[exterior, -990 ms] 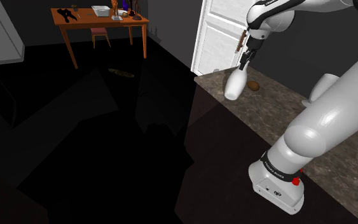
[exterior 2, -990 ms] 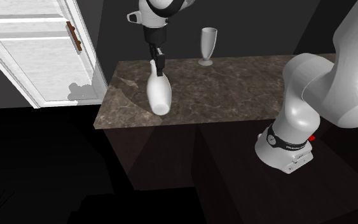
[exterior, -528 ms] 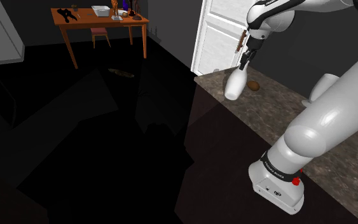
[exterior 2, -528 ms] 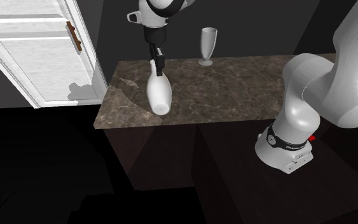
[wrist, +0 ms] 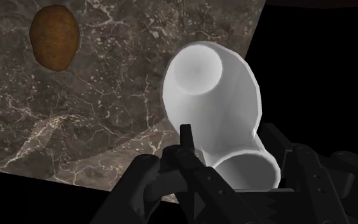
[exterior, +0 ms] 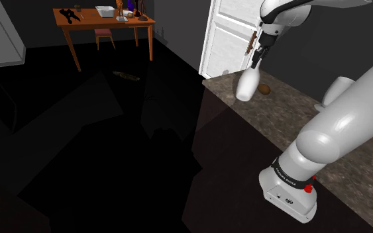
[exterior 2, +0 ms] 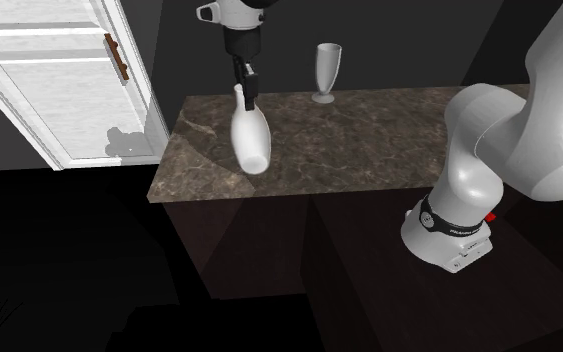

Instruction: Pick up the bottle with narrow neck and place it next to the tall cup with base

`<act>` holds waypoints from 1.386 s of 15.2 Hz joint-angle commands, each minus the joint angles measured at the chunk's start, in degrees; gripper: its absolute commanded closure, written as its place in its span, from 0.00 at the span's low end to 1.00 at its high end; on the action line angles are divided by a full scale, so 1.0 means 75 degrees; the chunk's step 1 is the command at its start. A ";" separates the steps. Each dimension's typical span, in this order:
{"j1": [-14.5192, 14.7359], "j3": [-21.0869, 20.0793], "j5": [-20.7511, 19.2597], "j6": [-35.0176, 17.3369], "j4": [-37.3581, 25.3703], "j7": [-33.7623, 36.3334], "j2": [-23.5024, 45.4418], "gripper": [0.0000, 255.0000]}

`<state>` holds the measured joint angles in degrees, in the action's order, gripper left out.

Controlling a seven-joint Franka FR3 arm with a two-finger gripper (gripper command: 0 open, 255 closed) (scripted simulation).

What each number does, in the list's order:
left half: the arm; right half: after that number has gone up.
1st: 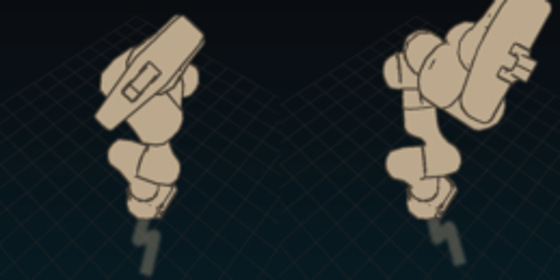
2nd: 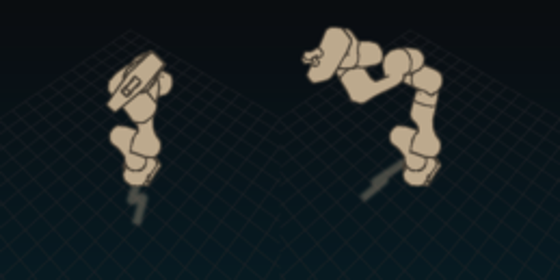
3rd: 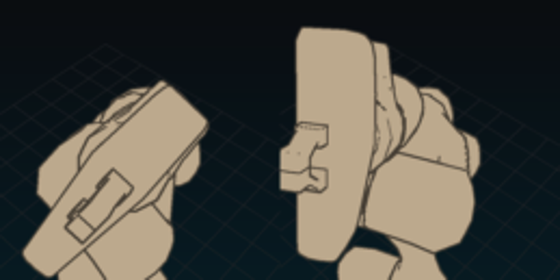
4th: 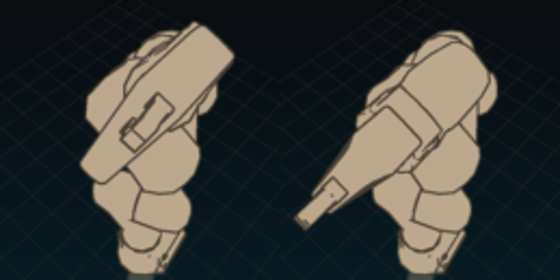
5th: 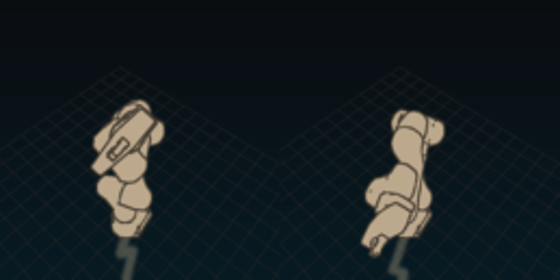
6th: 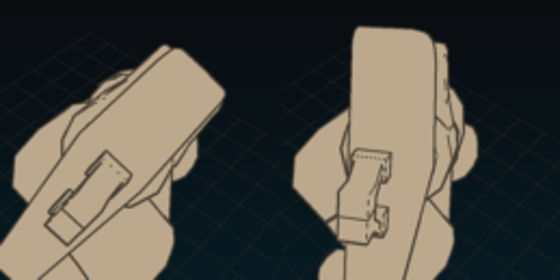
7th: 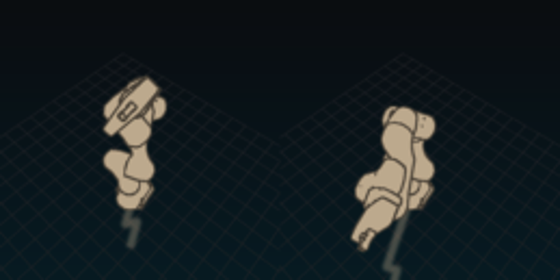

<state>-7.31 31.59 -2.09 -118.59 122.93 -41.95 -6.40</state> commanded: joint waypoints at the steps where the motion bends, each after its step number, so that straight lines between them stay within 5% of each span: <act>1: 0.0005 -0.0030 -0.0058 0.0220 -0.0124 0.0059 -0.0113 1.00; 21: 0.0049 -0.0169 -0.0171 0.2269 -0.1908 0.0196 -0.0415 1.00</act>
<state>-7.00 30.37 -3.45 -102.37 109.52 -40.51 -9.62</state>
